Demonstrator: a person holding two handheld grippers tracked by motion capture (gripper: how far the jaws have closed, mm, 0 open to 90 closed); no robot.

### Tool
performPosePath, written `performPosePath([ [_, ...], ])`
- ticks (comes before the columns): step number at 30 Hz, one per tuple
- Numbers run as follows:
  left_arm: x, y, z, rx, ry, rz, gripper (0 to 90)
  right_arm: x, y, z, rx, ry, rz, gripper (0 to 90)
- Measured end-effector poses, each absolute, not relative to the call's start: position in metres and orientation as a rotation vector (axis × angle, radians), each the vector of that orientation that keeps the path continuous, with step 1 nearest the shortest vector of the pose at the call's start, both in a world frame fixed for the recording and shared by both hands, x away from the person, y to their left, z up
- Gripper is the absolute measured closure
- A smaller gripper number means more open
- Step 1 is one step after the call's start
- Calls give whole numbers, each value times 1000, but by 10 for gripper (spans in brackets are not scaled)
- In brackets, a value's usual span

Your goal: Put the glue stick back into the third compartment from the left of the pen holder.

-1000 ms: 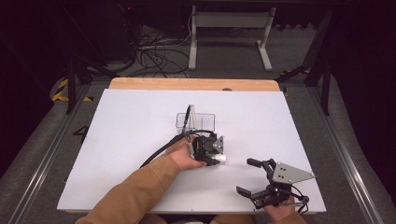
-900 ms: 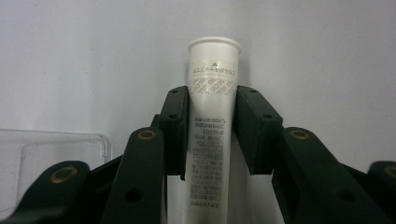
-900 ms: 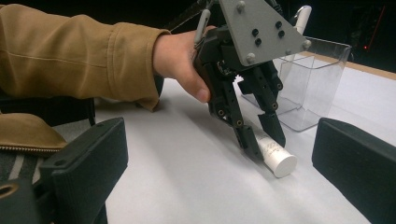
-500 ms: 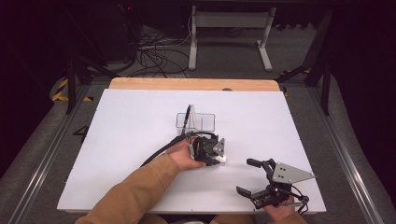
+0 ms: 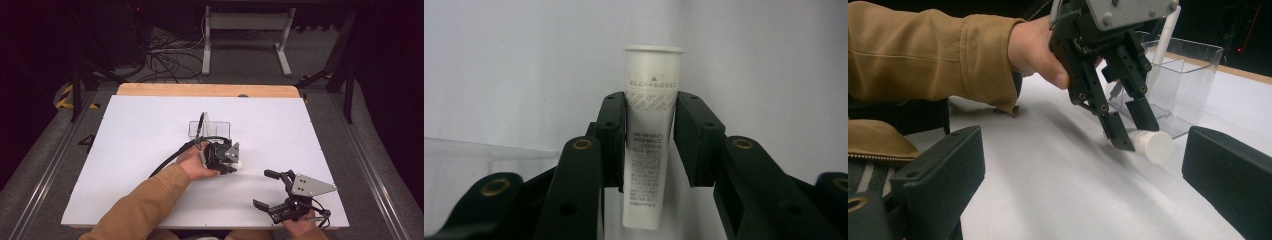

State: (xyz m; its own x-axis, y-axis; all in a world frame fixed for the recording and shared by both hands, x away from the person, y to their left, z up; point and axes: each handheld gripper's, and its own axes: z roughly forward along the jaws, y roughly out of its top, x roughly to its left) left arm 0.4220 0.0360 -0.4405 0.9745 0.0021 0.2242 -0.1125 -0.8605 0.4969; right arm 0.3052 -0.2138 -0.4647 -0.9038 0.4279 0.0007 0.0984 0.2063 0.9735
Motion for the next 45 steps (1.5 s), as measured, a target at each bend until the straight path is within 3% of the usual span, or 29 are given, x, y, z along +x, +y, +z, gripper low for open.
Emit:
performPosePath([
  [22, 413, 45, -418, 2521, -74, 322, 673, 305, -212, -465, 498, 2227, 1751, 41],
  [45, 411, 70, -374, 2302, 11, 214, 674, 305, -212, -465, 498, 2224, 1758, 41],
])
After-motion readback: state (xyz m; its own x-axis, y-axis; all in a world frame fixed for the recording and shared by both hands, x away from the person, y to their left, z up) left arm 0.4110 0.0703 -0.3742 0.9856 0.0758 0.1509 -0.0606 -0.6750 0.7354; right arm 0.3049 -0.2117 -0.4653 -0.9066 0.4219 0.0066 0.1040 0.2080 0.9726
